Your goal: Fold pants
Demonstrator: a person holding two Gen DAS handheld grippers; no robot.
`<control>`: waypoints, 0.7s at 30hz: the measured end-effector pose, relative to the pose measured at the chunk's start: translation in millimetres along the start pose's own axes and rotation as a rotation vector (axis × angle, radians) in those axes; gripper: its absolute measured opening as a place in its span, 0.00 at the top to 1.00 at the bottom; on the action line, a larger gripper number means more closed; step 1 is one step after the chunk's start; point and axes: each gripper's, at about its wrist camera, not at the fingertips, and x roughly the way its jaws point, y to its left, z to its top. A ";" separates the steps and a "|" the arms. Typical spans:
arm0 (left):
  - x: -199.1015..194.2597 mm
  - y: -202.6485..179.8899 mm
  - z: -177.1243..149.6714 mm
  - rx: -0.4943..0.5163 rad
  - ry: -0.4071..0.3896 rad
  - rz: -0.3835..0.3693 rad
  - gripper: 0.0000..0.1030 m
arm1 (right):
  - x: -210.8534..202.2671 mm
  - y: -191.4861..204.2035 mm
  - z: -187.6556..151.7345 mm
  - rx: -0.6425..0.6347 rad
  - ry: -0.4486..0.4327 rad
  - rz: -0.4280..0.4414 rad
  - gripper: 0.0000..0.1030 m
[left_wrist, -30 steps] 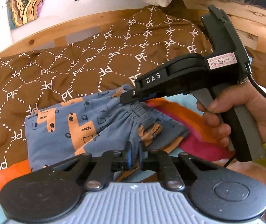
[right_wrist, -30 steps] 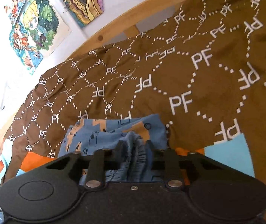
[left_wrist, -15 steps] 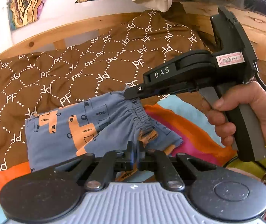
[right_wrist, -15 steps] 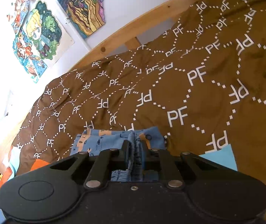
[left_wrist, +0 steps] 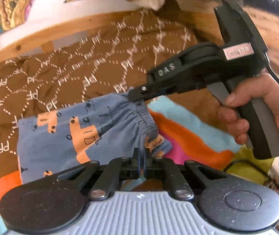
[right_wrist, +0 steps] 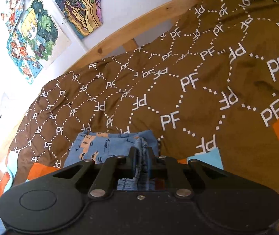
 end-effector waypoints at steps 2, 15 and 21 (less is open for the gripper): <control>3.6 6.4 -4.7 -0.036 0.012 -0.027 0.91 | 8.5 -1.6 -7.2 -0.045 0.001 -0.073 0.69; -16.6 83.0 -42.5 -0.312 0.040 0.377 0.15 | 4.2 51.6 -28.5 -0.502 0.033 -0.092 0.03; -29.3 97.7 -78.4 -0.342 0.089 0.423 0.10 | 1.9 49.0 -40.7 -0.630 0.167 -0.197 0.01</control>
